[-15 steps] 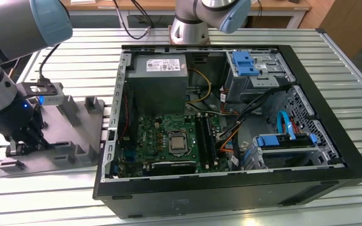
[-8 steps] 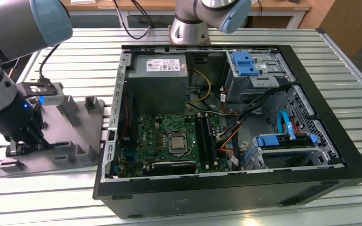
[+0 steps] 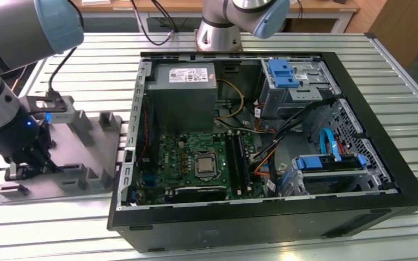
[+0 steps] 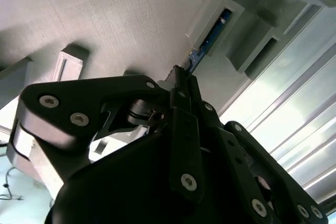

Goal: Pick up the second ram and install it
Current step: 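Pick up the second ram and move it above second insertion slot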

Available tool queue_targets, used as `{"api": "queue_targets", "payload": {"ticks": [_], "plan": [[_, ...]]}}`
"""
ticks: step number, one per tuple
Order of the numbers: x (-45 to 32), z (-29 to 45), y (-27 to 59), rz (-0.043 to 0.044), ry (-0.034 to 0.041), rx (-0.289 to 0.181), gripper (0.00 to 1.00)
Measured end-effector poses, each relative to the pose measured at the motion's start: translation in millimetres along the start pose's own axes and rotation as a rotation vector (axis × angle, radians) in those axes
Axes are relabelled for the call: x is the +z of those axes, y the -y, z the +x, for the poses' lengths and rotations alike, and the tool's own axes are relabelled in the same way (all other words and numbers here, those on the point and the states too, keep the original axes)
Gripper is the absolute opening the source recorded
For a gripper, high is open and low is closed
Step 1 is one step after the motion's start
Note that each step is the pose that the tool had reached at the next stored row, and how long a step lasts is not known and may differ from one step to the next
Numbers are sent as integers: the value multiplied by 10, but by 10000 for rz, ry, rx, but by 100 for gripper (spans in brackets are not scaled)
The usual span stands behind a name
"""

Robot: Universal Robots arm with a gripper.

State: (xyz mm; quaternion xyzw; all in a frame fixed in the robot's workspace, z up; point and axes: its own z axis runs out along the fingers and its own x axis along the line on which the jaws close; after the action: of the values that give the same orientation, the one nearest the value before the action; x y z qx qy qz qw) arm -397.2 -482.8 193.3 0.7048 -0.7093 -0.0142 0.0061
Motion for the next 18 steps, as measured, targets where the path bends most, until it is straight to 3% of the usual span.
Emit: {"api": "queue_targets", "payload": {"ticks": [3,7,11,18], "plan": [[1,0,0,6,15,540,14],[1,0,0,7,18,596,14],[1,1,0,1,4,113,14],[1,0,0,-1,-1,-76,14]]}}
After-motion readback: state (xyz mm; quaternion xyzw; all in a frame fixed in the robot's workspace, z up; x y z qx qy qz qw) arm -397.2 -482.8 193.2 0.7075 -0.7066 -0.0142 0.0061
